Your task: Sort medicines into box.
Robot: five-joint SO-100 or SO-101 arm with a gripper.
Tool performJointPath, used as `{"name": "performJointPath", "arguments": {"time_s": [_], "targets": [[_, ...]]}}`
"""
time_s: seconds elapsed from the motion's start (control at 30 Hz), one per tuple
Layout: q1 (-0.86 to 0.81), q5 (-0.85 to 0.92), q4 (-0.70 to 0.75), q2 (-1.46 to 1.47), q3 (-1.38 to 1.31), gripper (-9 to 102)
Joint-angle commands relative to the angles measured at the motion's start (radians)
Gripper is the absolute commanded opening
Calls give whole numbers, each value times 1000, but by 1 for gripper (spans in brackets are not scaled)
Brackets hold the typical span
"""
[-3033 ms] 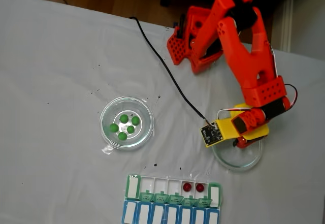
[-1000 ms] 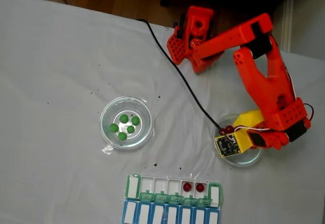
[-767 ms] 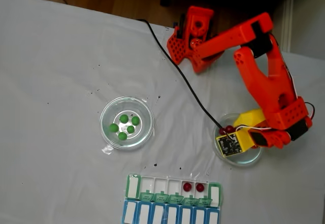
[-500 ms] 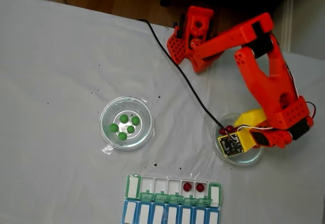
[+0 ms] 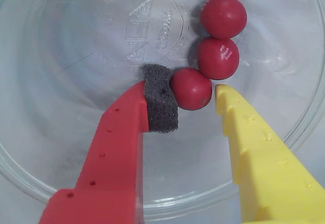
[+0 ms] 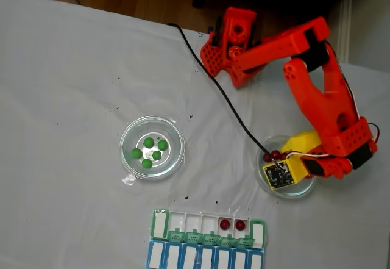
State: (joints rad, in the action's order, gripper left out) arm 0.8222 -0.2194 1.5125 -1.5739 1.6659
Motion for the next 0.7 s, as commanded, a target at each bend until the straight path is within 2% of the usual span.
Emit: {"name": "performJointPath", "arguments": {"time_s": [0.0,0.27,0.43,0.67], "targets": [[72,-3,14,-8,-5,12],[64,15,2,-2,5,2],[43,-3,-43,-64,20,1],[-89,12,-38,-199,-86,1]]}}
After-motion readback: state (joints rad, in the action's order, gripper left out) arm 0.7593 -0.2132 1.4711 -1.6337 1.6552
